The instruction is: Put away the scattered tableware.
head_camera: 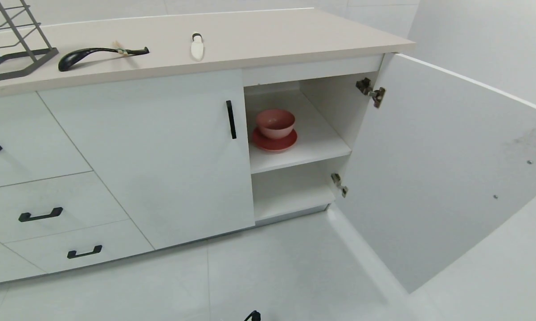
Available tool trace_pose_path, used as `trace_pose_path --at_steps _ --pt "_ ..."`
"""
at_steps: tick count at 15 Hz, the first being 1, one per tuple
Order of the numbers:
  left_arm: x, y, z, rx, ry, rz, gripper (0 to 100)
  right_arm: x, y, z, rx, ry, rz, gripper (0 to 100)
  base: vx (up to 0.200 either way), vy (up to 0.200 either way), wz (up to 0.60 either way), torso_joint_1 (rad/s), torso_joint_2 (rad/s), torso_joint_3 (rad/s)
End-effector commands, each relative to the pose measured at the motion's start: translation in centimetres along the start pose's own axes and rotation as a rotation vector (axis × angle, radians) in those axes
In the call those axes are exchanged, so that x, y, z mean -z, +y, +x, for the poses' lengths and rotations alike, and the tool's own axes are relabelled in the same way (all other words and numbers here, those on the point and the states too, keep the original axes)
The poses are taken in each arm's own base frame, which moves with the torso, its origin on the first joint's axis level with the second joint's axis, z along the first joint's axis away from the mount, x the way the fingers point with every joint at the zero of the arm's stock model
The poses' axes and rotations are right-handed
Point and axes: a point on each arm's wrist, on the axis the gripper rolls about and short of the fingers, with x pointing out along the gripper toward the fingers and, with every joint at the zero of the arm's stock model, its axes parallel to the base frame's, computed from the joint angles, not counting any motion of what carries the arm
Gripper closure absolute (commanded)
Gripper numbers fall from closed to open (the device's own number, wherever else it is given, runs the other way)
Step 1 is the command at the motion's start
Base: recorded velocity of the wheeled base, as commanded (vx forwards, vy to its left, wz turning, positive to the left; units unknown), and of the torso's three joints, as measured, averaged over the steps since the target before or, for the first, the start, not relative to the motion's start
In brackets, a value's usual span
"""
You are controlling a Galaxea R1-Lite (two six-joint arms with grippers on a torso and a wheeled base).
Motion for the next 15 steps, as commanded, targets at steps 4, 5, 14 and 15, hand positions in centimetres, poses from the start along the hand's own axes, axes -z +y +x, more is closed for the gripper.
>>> trace_pose_path --at_steps 4,5,14,15 --pt "0.00 0.00 0.02 0.000 0.003 -0.001 0 0.55 0.17 -0.03 -0.077 0.033 -0.007 0 -0.200 -0.200 0.00 0.002 0.00 0.004" --pt "0.00 0.00 0.02 0.000 0.003 -0.001 0 0.55 0.17 -0.03 -0.077 0.033 -0.010 0 0.000 -0.200 0.00 0.002 0.00 0.002" --pt "0.00 0.01 0.02 -0.003 0.003 -0.011 0 0.55 0.17 -0.03 -0.079 0.033 -0.006 100 0.000 -0.200 0.00 0.002 0.00 0.004" --pt "0.00 0.01 0.02 -0.003 0.003 -0.011 0 0.55 0.18 -0.03 -0.080 0.033 -0.006 100 0.000 -0.200 0.00 -0.002 0.01 0.002"
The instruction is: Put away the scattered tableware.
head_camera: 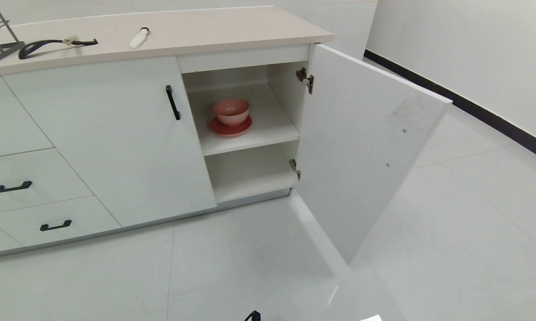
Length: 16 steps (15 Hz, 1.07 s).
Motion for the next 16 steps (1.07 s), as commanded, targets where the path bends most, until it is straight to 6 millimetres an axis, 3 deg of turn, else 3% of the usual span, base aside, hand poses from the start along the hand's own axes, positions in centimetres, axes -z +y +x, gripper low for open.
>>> trace_pose_path --at_steps 1,4,7,13,16 --pt "0.00 0.00 0.02 -0.001 0.003 0.002 0 -0.01 0.00 0.02 0.001 0.001 0.000 100 0.000 -0.200 0.00 -0.002 0.00 0.002" --pt "0.00 -0.01 0.02 0.001 0.003 0.002 0 -0.01 -0.01 0.02 0.002 0.001 -0.006 100 0.000 -0.200 0.00 0.002 0.00 0.002" --pt "0.00 0.00 0.02 -0.001 0.003 0.002 0 -0.01 -0.03 0.02 0.010 0.001 -0.003 100 0.000 -0.200 0.60 0.002 0.00 0.004" --pt "-0.02 0.01 0.02 -0.004 0.001 -0.004 0 -0.04 0.01 0.02 -0.004 -0.002 -0.023 100 0.000 0.000 0.10 0.000 0.00 0.000" --pt "-0.02 0.02 0.02 -0.006 0.001 -0.010 0 0.00 0.04 0.03 -0.019 0.000 -0.033 100 0.200 0.000 0.00 -0.001 0.00 0.002"
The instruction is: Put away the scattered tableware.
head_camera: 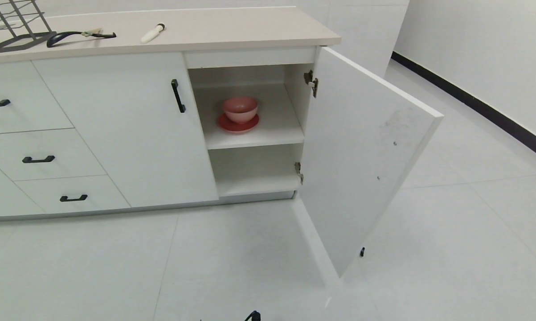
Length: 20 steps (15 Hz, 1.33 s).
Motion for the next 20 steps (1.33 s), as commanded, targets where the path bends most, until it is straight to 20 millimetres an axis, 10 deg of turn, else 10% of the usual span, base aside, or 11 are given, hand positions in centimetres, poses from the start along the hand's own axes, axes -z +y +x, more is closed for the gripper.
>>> trace_pose_path --at_steps 1,10,15,20 --pt "0.0 0.0 0.0 0.000 0.002 -0.001 0 0.0 0.0 0.0 -0.001 0.002 0.000 100 0.200 -0.200 0.00 0.002 0.00 0.002" --pt "0.0 0.0 0.0 -0.014 -0.001 -0.019 0 -4.1 0.0 -0.2 -0.040 -0.248 -0.051 100 -0.022 -0.089 0.00 0.002 0.00 0.000" --pt "0.0 0.0 0.0 -0.016 -0.001 -0.023 0 -15.3 0.4 8.7 -0.343 -0.112 -0.137 100 0.000 0.000 0.00 0.000 0.00 0.000" --pt "0.0 0.0 0.0 -0.016 -0.001 -0.026 0 -14.0 1.7 20.9 -0.420 0.002 -0.124 100 0.000 0.000 0.00 0.000 0.00 0.000"
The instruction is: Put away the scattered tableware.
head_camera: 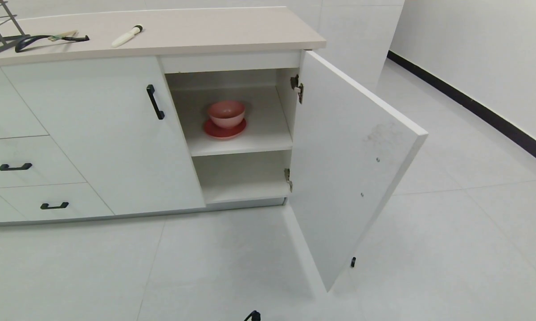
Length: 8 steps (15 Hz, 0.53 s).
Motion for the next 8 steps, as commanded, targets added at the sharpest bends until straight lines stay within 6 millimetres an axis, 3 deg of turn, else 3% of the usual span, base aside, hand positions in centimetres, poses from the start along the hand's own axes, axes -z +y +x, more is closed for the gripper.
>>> trace_pose_path --at_steps 1,4,6,8 --pt "0.0 0.0 0.0 -0.001 0.000 -0.001 0 4.0 -1.4 9.0 -0.093 0.133 0.033 100 0.000 0.000 0.00 0.000 0.00 0.000" --pt "0.0 0.0 0.0 -0.001 0.000 0.002 0 6.0 -0.7 8.3 -0.109 0.156 0.046 100 0.000 0.000 0.00 0.000 0.00 0.000" --pt "0.0 0.0 0.0 -0.001 0.000 0.002 0 6.1 -0.9 9.2 -0.104 0.130 0.043 100 0.000 0.000 0.00 0.000 0.00 0.000" --pt "0.0 0.0 0.0 -0.001 0.000 -0.001 0 7.6 -1.1 11.1 -0.165 0.129 0.058 100 0.000 0.000 0.00 0.000 0.00 0.000"
